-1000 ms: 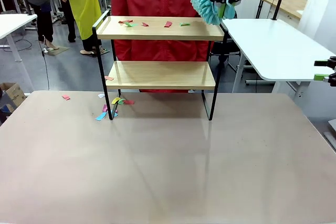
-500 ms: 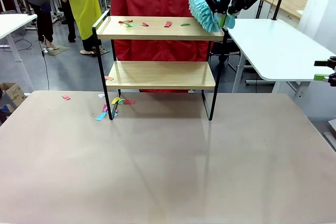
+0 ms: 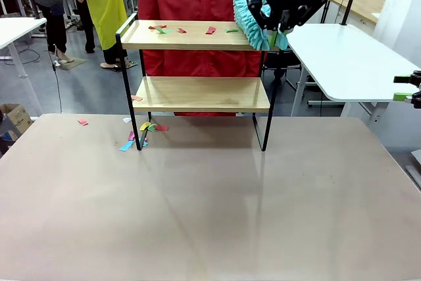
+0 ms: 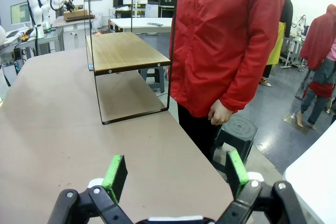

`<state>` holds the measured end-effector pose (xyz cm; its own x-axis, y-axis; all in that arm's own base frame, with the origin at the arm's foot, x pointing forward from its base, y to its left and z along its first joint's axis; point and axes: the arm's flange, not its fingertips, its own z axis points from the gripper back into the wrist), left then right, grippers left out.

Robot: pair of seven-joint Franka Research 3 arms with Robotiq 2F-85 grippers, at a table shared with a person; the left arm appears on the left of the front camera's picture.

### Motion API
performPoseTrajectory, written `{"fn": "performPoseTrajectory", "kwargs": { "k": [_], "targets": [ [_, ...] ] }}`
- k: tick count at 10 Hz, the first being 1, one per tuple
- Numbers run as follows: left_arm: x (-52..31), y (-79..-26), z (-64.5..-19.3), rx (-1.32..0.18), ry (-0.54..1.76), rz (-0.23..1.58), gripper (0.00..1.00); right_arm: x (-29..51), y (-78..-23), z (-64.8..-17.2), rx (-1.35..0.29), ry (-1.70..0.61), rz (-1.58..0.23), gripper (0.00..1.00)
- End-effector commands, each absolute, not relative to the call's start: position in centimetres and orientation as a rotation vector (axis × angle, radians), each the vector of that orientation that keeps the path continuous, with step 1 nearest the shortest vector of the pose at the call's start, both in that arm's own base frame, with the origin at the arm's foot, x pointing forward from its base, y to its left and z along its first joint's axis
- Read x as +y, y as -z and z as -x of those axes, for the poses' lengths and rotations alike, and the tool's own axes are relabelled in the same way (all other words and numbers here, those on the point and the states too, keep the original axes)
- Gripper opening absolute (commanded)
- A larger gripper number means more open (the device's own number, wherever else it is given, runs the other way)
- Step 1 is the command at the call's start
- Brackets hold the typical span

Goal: Clean the shelf.
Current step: Clean the specific section of the Shelf indicated by the human with the Duster.

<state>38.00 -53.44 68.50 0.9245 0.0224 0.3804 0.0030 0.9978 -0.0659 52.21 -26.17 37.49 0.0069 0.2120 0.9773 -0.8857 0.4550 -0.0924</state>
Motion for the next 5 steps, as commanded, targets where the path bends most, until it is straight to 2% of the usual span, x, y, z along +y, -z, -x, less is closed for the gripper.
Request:
{"fn": "performPoseTrajectory", "kwargs": {
  "k": [1, 5],
  "targets": [
    [-53.7, -68.3, -38.1, -0.414, -0.030, 0.070, 0.13, -25.8, -37.8, -52.2, -1.277, -0.979, -0.684, 1.00],
    [-51.7, -68.8, -38.5, -0.341, 0.023, 0.076, 0.13, -25.8, -37.8, -52.2, -1.277, -0.979, -0.684, 1.00]
  ]
}}
